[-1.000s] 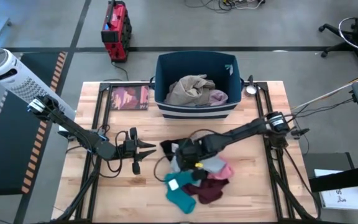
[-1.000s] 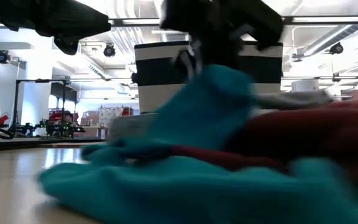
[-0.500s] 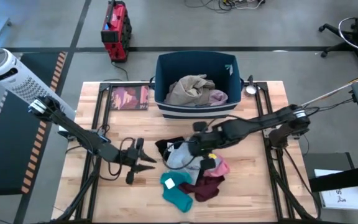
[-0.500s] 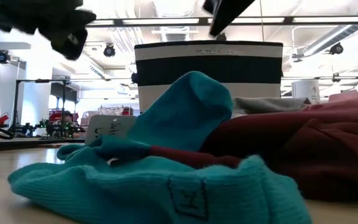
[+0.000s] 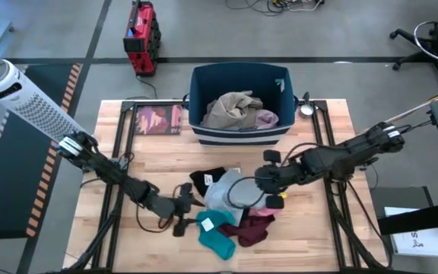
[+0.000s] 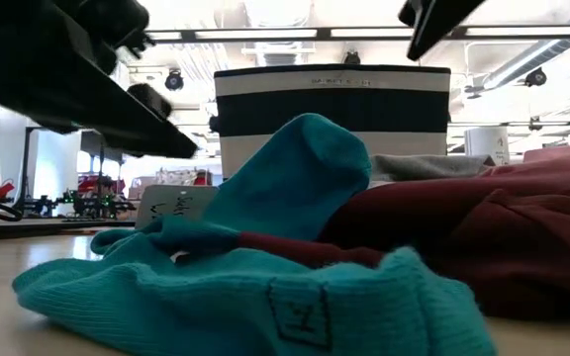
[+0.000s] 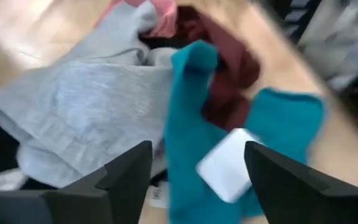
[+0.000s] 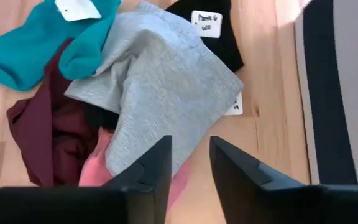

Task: Sort clothes
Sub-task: Put the gray shorts into the blue bin, then put the blue sock into the blue bin

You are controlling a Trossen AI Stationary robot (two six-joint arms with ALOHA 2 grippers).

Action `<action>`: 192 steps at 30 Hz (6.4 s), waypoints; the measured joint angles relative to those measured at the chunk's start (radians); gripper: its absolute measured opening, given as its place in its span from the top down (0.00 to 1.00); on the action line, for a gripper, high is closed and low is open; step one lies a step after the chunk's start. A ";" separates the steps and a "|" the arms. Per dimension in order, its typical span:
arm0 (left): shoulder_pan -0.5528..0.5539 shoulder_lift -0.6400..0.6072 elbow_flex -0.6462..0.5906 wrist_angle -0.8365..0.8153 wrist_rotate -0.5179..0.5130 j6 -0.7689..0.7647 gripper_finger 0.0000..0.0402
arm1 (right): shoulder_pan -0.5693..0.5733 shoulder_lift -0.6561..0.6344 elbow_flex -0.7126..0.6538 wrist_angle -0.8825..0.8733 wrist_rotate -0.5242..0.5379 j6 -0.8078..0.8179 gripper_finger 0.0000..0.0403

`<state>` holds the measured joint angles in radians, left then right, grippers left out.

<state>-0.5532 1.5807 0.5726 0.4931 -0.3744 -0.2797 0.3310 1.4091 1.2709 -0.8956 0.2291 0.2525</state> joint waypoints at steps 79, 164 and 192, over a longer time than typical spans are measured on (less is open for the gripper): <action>0.296 -0.342 0.366 -0.211 -0.193 0.515 1.00 | 0.083 -0.047 -0.246 0.288 -0.016 0.043 0.86; 0.239 -0.426 0.221 -0.388 -0.010 0.278 0.41 | 0.060 0.243 -0.386 1.057 0.035 0.054 0.69; 0.186 -0.477 -0.182 0.146 -0.143 0.297 0.50 | -0.081 0.521 -0.010 0.836 -0.022 -0.084 0.97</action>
<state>-0.3668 1.1034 0.3904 0.6390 -0.5179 0.0170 0.2504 1.9306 1.2612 -0.0598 0.2074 0.1682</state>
